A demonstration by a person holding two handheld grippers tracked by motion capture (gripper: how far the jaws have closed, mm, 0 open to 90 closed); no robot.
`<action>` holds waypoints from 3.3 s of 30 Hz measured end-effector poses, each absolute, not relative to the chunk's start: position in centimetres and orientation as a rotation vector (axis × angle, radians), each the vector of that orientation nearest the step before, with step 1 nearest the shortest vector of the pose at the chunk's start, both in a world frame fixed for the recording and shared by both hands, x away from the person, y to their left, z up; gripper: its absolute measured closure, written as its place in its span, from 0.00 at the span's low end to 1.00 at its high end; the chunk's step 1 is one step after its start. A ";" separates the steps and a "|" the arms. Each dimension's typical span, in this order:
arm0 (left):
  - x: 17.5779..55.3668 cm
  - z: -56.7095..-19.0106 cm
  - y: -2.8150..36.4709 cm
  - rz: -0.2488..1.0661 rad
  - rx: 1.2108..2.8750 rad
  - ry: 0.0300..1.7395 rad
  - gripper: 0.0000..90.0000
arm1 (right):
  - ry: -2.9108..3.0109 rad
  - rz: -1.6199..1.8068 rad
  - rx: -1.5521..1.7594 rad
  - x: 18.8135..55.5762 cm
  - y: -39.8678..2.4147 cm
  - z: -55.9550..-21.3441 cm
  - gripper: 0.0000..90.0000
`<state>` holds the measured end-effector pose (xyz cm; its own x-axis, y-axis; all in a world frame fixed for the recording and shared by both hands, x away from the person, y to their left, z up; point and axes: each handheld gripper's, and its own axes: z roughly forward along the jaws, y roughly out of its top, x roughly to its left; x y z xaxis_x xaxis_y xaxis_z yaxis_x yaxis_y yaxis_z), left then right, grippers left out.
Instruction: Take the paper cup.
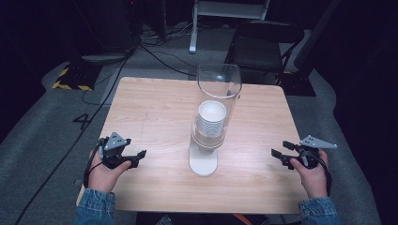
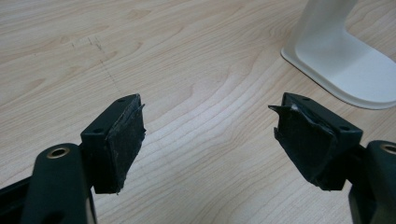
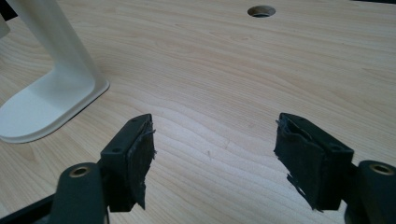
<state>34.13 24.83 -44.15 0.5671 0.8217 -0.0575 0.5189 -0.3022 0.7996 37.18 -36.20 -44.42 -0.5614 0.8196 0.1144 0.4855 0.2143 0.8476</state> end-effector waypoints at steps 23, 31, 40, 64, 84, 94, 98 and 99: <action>33.9 -43.9 25.2 0.491 1.957 1.091 0.28 | 2.095 1.354 1.217 37.2 -33.7 -44.2 0.18; 32.6 -44.3 26.3 0.498 1.946 1.124 0.28 | 2.203 1.389 1.096 38.2 -29.8 -43.8 0.25; 32.6 -44.4 26.5 0.505 1.943 1.130 0.28 | 2.274 1.454 1.024 38.5 -26.5 -43.8 0.24; 33.2 -45.0 26.6 0.495 1.931 1.149 0.27 | 2.307 1.551 0.732 37.1 -15.5 -44.3 0.22; 33.3 -45.2 26.6 0.485 1.928 1.153 0.27 | 2.229 1.595 0.720 37.6 -13.8 -44.8 0.36; 33.3 -45.1 26.6 0.482 1.925 1.152 0.27 | 2.211 1.621 0.727 37.5 -13.8 -45.1 0.38; 33.3 -45.1 26.7 0.485 1.925 1.150 0.27 | 2.204 1.643 0.736 37.7 -13.9 -45.5 0.38; 33.3 -45.1 26.7 0.485 1.922 1.153 0.27 | 2.207 1.645 0.744 37.7 -14.0 -45.6 0.38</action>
<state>33.25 26.66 -45.06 0.5058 0.8586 -0.0830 0.5411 -0.2409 0.8057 37.68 -13.97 -45.62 -0.8248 0.5606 0.0736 0.2305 0.2146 0.9491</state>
